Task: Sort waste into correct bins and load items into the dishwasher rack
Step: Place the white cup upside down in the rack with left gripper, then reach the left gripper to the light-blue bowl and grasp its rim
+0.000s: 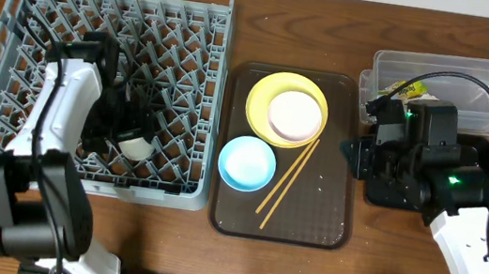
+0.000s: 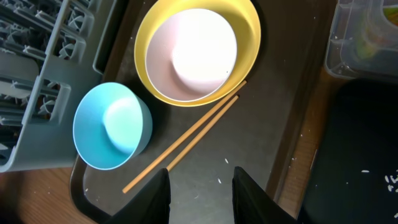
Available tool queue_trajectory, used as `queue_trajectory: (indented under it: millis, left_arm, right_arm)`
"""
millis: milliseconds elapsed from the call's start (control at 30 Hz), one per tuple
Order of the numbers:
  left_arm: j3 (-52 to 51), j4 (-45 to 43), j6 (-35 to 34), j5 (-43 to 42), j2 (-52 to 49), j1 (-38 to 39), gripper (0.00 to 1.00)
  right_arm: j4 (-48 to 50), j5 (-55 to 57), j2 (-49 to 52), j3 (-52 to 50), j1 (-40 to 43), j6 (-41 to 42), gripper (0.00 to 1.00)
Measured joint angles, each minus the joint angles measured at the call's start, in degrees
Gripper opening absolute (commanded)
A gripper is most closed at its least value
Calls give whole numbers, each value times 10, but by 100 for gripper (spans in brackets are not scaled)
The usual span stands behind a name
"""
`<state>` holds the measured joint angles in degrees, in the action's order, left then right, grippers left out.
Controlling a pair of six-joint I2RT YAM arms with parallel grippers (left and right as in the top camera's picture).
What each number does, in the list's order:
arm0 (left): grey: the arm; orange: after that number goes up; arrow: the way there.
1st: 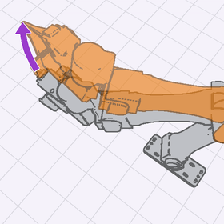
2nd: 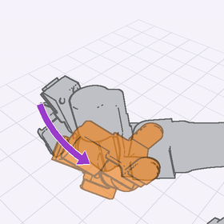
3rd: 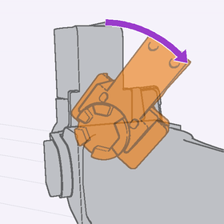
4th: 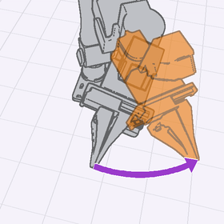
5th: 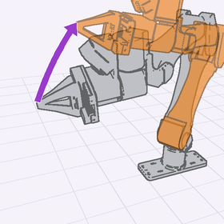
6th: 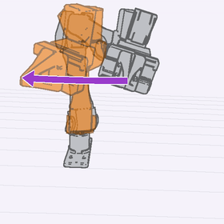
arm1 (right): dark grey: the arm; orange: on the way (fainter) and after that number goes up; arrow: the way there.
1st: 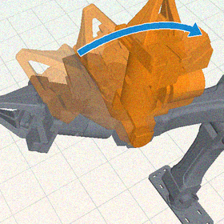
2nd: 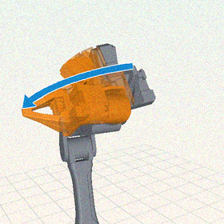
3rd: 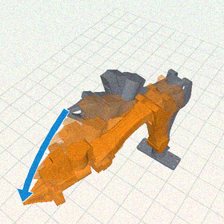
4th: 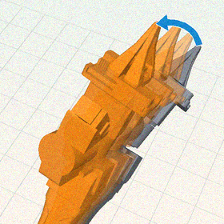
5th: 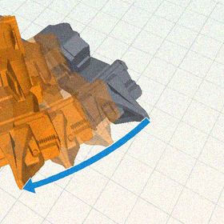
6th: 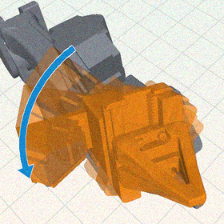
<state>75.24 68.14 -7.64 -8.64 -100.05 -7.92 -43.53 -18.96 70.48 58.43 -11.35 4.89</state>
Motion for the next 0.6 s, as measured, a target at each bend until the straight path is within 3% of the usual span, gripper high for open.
queue_trajectory:
  millis: [400,600]
  left_arm:
    - [6,-22,0,-9,200,10,87]
    - [7,-55,2,-26,244,103,86]
  right_arm:
    - [0,13,10,0,-40,4,30]
    - [-21,90,21,0,-50,49,38]
